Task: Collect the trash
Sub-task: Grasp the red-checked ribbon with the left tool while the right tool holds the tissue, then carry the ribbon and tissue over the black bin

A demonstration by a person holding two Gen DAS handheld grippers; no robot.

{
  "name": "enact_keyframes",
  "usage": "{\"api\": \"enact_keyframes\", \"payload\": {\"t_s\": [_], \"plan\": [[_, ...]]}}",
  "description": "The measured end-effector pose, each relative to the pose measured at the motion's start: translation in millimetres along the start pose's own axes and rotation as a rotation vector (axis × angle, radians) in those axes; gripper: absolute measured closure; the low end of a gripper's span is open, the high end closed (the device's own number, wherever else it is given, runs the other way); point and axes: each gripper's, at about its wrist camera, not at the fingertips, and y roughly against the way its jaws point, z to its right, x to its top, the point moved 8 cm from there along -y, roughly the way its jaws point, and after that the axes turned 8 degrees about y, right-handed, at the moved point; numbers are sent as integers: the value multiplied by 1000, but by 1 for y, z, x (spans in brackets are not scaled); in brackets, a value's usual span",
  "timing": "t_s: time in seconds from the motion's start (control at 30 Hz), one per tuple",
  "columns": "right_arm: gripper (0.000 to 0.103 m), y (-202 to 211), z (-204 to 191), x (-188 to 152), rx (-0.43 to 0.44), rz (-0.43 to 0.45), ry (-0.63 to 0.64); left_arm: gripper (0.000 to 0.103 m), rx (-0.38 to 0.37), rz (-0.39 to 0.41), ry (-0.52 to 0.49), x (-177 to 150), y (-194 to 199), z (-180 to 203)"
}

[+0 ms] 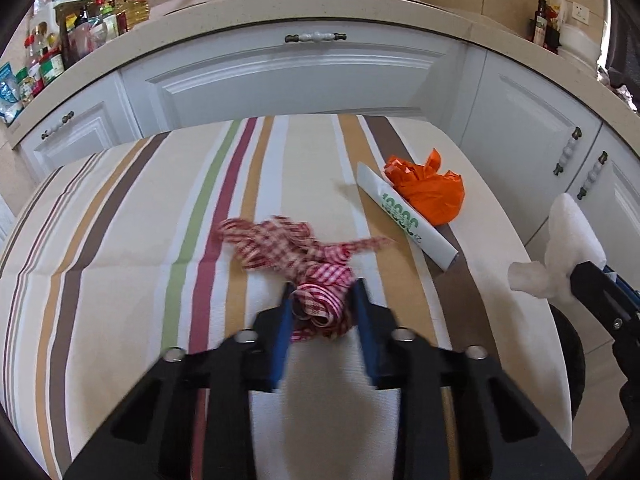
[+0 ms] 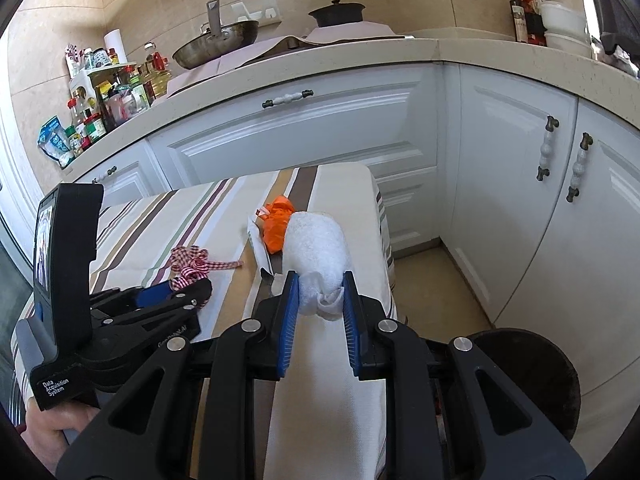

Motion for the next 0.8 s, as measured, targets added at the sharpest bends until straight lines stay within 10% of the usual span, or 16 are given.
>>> {"api": "enact_keyframes", "payload": {"t_s": [0.8], "plan": [[82,29,-20,1,-10,76,38,91,-19,208,18,3,64,-17]]}}
